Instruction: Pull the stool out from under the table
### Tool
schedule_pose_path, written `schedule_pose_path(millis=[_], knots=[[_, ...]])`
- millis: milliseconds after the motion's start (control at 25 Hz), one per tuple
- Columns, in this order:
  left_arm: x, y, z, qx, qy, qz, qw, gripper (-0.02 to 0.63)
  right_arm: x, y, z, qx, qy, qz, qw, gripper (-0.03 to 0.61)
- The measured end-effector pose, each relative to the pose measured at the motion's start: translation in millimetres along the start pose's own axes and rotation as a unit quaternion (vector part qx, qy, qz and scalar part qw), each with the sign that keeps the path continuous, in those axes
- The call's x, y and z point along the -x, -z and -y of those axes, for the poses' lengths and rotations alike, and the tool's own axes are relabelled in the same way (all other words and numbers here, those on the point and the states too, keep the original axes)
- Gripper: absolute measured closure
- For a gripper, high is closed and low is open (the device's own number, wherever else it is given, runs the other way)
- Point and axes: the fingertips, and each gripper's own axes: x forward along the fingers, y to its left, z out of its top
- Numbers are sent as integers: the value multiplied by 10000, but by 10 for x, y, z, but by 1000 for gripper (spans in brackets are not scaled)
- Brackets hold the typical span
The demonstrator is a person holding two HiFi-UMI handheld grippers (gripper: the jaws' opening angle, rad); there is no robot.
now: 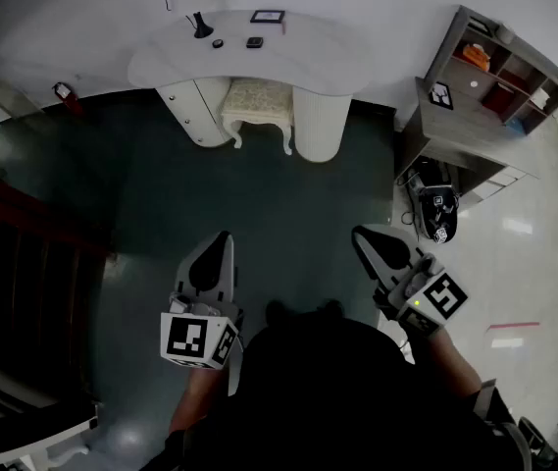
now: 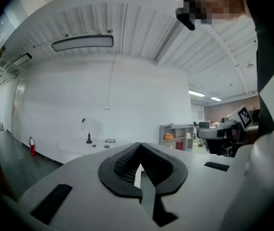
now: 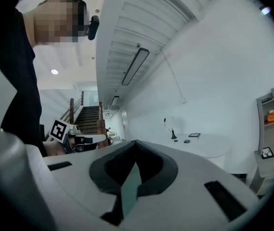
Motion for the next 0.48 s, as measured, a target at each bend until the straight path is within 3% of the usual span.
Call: schedule_pose_path(millis=[480], knots=[[68, 51, -241, 22, 93, -3, 10000, 600, -270, 46, -198, -150, -114, -8, 9998, 561]])
